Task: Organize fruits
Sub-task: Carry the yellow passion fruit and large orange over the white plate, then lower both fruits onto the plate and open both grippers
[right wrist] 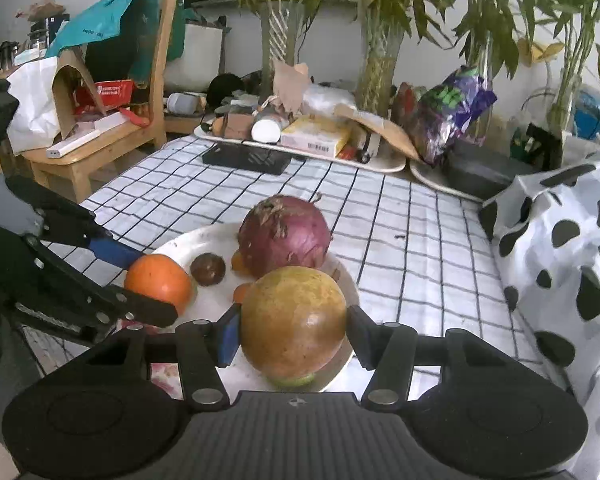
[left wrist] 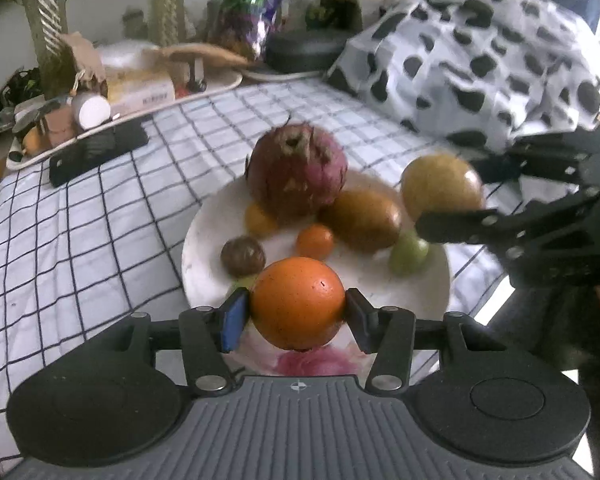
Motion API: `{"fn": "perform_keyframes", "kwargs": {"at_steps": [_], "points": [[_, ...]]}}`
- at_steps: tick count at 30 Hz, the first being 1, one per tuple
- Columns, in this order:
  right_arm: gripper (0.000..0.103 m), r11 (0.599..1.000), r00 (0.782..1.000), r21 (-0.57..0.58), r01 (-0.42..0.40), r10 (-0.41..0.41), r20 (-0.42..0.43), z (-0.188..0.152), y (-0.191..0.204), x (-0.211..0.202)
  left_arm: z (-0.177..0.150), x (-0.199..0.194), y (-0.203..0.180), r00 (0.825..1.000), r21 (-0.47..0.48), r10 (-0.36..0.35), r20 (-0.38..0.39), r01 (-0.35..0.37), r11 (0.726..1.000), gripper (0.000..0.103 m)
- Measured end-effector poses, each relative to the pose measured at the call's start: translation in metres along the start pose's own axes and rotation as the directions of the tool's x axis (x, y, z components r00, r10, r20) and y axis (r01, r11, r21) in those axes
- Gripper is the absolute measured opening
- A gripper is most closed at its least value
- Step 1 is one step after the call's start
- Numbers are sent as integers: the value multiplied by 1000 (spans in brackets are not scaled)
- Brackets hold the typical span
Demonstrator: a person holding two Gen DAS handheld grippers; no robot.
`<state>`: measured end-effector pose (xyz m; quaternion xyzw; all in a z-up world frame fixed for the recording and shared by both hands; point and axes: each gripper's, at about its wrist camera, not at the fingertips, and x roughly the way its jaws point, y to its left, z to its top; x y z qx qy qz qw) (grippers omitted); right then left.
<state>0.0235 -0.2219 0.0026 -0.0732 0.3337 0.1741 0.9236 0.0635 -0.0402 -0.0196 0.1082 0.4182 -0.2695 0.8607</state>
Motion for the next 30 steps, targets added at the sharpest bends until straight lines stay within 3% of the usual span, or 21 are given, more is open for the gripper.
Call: {"fn": "perform_keyframes", "kwargs": {"at_steps": [3,5,16,17,18,20,24,30], "points": [[57,999,999,10,-35,35,-27,-2,1,3,-2,7,0,1000,1,14,-25,-14,1000,51],[57,998,997,12,-56,56,-50,-3,4,8,-4,13,2,998,-9,13,-56,-14,1000,57],[58,993,980,38,-112,117,-164,-2,16,32,-10,-8,4,999,-15,32,-10,-33,999,60],[67,993,979,39,-113,118,-164,-2,16,32,-11,-10,4,999,-23,38,-6,-38,999,60],[86,993,982,41,-112,116,-147,0,16,29,-11,-12,4,999,-29,44,-3,-44,999,60],[101,994,990,51,-102,106,-91,2,15,19,-12,-16,4,998,-40,57,3,-56,998,60],[103,991,994,106,-80,87,-62,2,9,7,-16,-25,1,997,-65,78,8,-78,995,60],[103,993,994,121,12,2,-113,-6,15,-2,-21,-42,-5,994,-136,108,20,-104,985,60]]}}
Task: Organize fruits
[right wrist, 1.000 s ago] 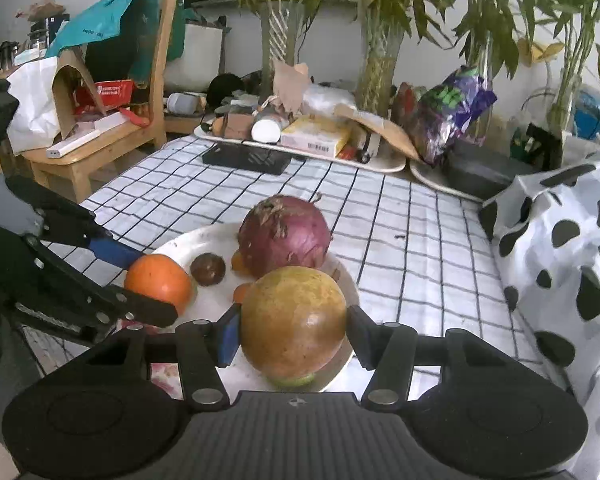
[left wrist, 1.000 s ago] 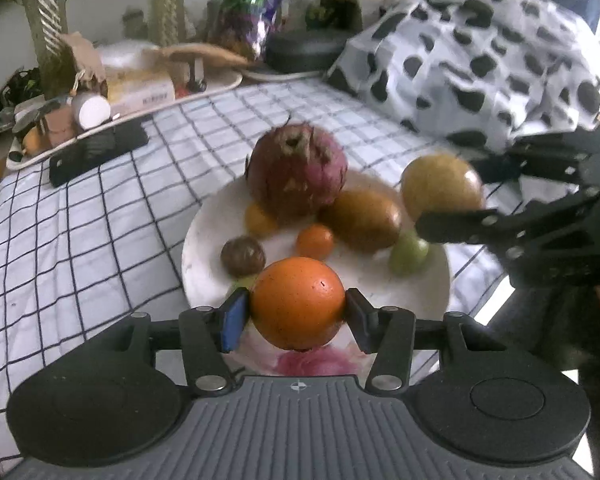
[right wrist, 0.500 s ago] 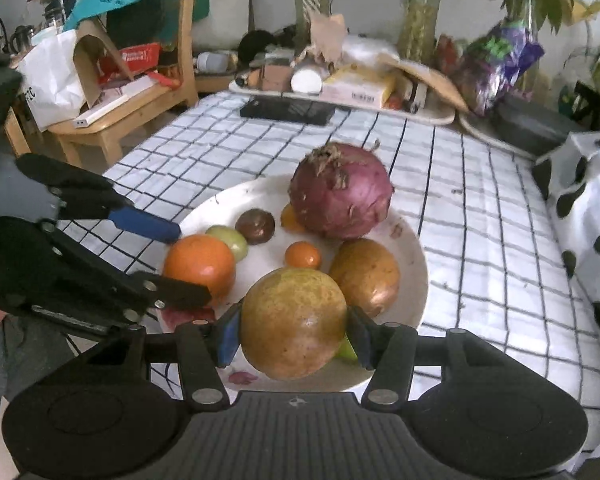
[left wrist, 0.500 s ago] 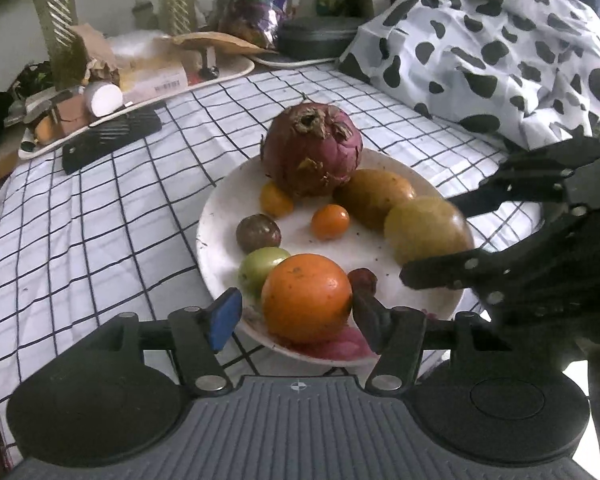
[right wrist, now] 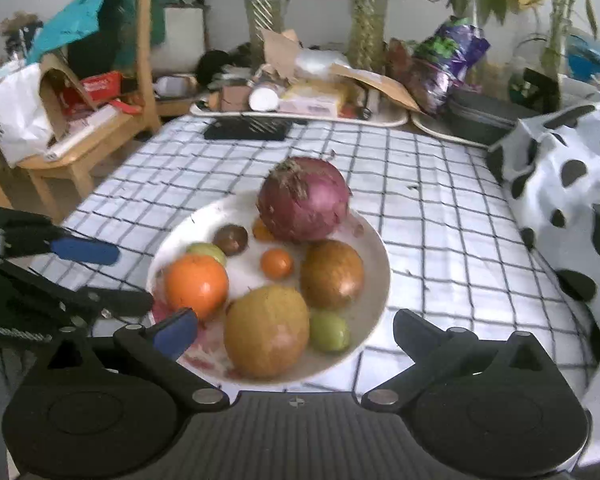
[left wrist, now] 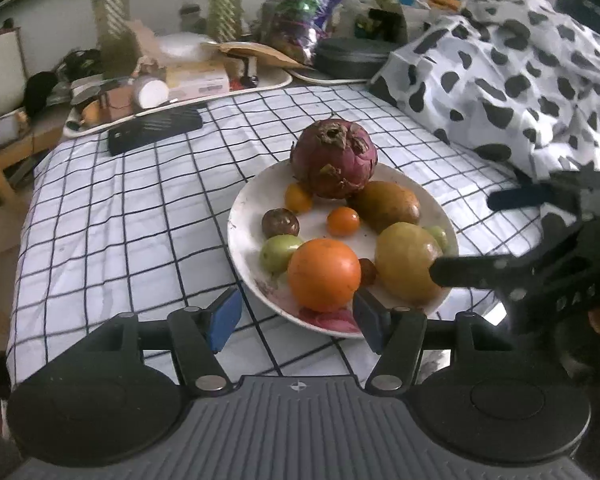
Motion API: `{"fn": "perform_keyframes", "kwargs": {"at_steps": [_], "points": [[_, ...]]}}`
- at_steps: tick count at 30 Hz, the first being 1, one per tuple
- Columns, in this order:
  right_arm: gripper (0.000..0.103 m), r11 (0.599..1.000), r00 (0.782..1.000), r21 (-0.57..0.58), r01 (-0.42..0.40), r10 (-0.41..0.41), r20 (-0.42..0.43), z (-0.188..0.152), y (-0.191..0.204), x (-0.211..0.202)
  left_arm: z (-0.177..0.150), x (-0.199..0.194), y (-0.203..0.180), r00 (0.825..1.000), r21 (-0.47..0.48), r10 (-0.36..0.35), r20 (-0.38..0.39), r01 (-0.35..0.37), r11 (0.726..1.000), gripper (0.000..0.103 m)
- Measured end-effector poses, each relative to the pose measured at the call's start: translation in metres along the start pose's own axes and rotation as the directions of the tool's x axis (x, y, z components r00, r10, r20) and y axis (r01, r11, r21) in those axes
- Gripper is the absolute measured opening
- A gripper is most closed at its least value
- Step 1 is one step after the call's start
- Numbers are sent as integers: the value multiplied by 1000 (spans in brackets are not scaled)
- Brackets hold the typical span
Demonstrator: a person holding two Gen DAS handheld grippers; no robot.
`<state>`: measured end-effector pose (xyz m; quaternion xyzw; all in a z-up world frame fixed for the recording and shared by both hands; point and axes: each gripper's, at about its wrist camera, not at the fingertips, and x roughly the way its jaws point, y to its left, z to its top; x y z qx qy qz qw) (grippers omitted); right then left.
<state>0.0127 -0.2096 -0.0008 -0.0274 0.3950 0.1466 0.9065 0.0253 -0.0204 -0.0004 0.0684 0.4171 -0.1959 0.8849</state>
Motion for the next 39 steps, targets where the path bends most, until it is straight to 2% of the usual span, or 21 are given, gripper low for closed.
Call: {"fn": "perform_keyframes", "kwargs": {"at_steps": [5,9,10,12,13,15,21,39], "points": [[103,996,997,41,73,-72,-40,-10,1,-7,-5,-10,-5,998,-53,55,-4,-56,997,60],[103,989,988,73,130,-123,-91,-16,1,-8,-9,-11,-6,998,-89,50,-25,-52,995,62],[103,987,986,76,140,-132,-100,-18,1,-8,-10,-11,-7,998,-93,53,-30,-55,994,65],[103,984,981,78,161,-151,-120,-20,2,-7,-10,-10,-8,997,-89,64,-35,-67,994,80],[103,983,980,77,167,-156,-125,-21,2,-7,-11,-9,-9,997,-87,69,-38,-72,994,84],[103,982,977,73,176,-165,-134,-23,3,-7,-10,-6,-9,996,-88,74,-49,-78,993,103],[103,977,967,59,206,-194,-164,-25,6,-3,-11,-3,-3,997,-123,60,-56,-66,990,103],[103,975,962,46,219,-208,-180,-25,6,1,-12,0,-6,994,-95,79,-74,-86,992,103]]}}
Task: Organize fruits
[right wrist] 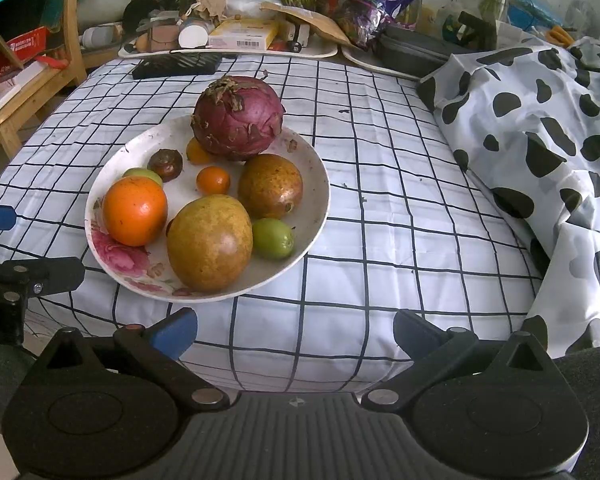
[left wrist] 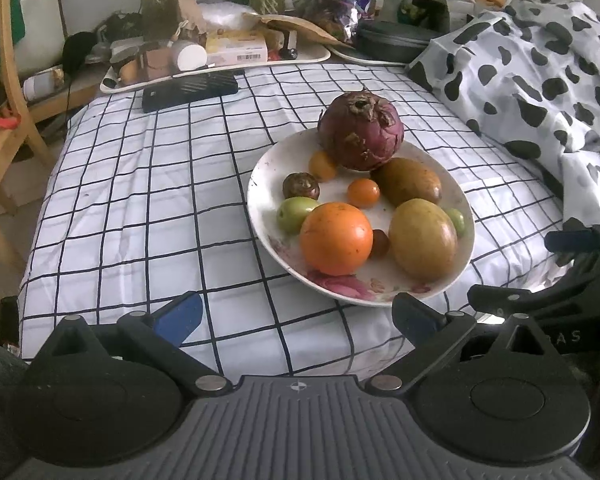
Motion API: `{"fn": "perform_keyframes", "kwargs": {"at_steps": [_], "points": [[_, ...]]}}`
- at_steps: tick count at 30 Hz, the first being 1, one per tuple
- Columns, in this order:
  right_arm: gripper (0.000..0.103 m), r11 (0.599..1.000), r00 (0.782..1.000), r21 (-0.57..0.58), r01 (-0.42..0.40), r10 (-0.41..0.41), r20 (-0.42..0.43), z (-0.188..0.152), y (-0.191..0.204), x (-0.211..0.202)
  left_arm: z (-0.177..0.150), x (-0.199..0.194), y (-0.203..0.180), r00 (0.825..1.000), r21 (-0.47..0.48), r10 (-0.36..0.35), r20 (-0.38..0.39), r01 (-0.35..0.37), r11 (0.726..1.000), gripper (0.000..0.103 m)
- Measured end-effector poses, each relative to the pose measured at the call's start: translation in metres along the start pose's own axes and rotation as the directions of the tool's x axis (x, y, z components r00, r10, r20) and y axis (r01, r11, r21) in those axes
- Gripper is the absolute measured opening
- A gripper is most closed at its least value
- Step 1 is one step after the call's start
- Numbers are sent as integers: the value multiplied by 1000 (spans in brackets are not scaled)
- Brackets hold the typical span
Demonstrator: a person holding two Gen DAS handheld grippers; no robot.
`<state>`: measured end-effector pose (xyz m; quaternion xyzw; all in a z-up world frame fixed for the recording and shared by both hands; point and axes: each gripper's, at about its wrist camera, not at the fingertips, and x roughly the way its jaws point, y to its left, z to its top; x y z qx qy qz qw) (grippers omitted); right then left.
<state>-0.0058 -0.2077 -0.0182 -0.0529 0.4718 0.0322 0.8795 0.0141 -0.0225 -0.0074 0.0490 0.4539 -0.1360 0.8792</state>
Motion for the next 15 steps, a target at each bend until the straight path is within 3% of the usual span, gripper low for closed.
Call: {"fn": "perform_keyframes", "kwargs": {"at_steps": [15], "points": [[103,1000,1000,0,1,-1,0,0,0,0,0,0,-1,1000,11,10,0,-10,1000,103]]}}
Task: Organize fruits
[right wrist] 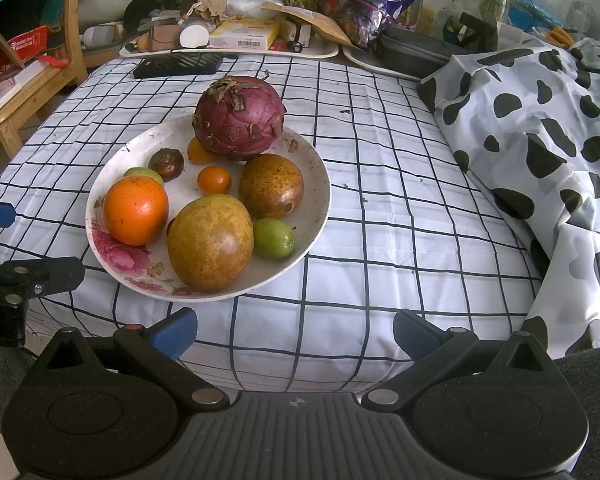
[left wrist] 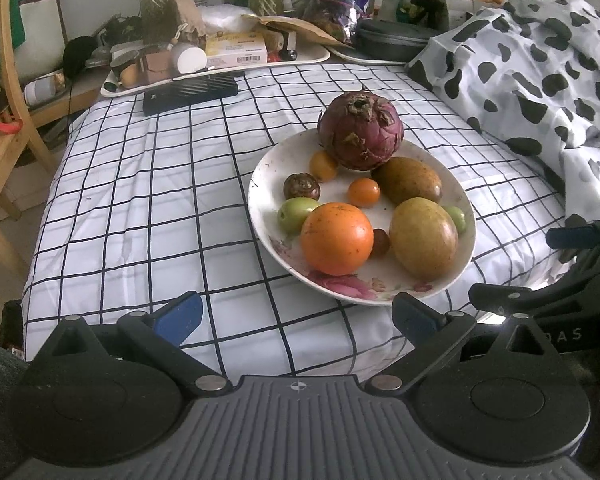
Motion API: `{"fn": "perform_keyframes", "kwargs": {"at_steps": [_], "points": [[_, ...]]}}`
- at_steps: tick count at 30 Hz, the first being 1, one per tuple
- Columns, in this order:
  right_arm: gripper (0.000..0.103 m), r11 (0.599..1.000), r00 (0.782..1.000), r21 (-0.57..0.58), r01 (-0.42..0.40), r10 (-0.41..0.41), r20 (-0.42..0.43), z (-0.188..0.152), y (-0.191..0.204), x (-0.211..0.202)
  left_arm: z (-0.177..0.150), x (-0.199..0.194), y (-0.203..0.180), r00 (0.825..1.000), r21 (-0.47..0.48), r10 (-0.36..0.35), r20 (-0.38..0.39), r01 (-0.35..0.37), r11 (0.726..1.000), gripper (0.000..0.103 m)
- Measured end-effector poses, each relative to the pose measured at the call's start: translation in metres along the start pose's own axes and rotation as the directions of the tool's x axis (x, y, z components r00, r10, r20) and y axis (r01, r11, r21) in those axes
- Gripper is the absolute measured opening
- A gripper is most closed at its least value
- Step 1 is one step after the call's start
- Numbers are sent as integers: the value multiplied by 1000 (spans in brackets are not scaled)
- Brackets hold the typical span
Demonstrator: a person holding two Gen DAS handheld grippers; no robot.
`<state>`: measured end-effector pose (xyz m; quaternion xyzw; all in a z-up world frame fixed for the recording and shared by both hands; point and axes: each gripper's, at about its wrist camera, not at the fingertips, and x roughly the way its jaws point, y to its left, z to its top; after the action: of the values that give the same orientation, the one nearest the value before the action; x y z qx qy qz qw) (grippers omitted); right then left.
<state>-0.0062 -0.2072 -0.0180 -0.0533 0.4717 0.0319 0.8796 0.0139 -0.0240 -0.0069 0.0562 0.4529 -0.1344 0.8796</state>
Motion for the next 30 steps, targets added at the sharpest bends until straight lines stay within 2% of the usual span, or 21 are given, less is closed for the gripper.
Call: {"fn": "perform_keyframes", "kwargs": {"at_steps": [30], "points": [[103,1000,1000,-3,3,-3,-1,0,2,0,1,-1,1,1000,4,22,15,-22,1000,103]]}}
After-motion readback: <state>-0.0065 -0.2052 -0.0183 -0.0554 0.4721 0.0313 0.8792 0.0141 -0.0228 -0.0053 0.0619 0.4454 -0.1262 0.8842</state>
